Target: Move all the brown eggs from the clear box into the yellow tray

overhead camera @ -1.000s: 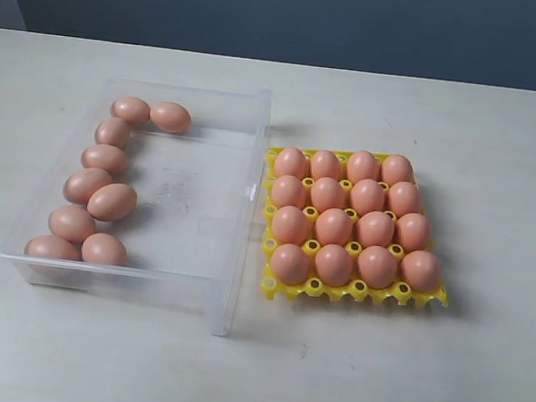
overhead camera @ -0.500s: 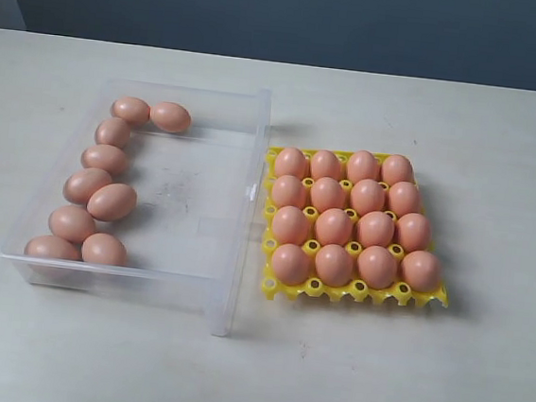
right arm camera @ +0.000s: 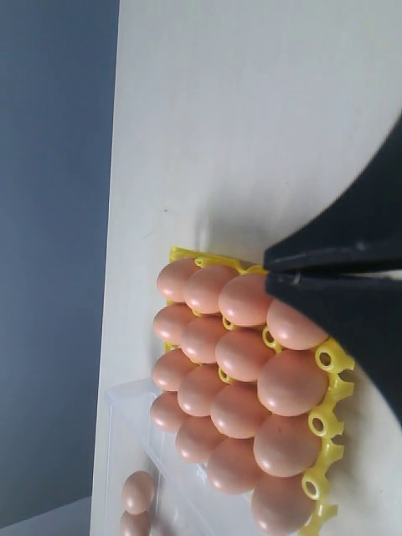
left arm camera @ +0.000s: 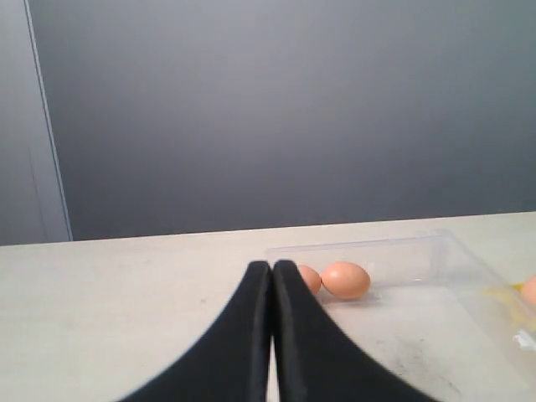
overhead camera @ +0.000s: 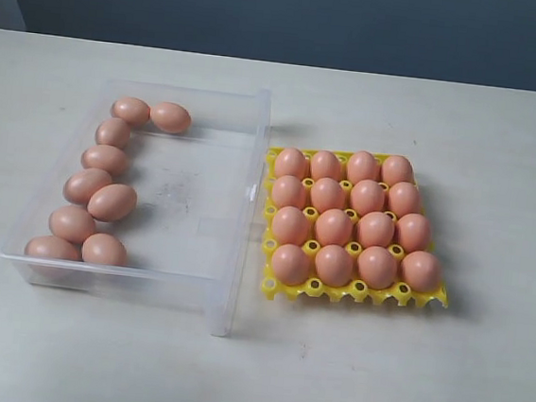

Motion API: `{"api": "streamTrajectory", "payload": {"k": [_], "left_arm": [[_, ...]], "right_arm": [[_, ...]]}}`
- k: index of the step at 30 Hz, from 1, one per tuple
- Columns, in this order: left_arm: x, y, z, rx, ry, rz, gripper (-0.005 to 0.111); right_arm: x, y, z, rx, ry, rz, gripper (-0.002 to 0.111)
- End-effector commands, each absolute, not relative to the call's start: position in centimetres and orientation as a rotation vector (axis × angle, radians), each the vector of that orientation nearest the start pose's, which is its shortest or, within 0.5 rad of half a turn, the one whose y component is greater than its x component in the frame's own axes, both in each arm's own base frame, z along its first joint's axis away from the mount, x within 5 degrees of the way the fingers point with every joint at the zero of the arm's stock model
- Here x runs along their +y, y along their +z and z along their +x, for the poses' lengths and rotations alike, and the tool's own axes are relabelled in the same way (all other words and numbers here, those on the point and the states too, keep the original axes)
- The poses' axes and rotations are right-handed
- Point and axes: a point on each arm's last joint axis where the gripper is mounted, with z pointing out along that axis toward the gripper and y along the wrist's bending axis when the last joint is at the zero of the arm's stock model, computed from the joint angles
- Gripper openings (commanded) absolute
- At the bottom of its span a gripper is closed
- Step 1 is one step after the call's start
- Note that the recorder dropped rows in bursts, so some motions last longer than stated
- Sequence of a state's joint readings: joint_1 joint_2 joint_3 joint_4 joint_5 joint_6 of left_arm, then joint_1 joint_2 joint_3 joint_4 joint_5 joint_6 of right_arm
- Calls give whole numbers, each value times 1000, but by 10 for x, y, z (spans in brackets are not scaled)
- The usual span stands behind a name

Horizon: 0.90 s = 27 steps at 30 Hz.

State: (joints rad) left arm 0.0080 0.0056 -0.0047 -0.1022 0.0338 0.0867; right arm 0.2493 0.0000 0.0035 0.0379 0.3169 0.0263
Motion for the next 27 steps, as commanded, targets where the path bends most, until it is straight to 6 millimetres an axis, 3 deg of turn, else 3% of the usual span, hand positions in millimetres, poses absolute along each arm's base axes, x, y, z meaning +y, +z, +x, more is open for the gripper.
{"api": "streamTrajectory", "payload": {"k": [1, 11, 27], "left_arm": [[0, 207, 56, 1553, 1, -4, 0], [-1, 197, 56, 1666, 3, 12, 0], [-1, 197, 56, 1664, 14, 20, 0]], "right_arm": [[14, 186, 52, 1785, 232, -179, 1], [14, 186, 52, 1785, 232, -179, 1], [14, 186, 52, 1785, 232, -179, 1]]}}
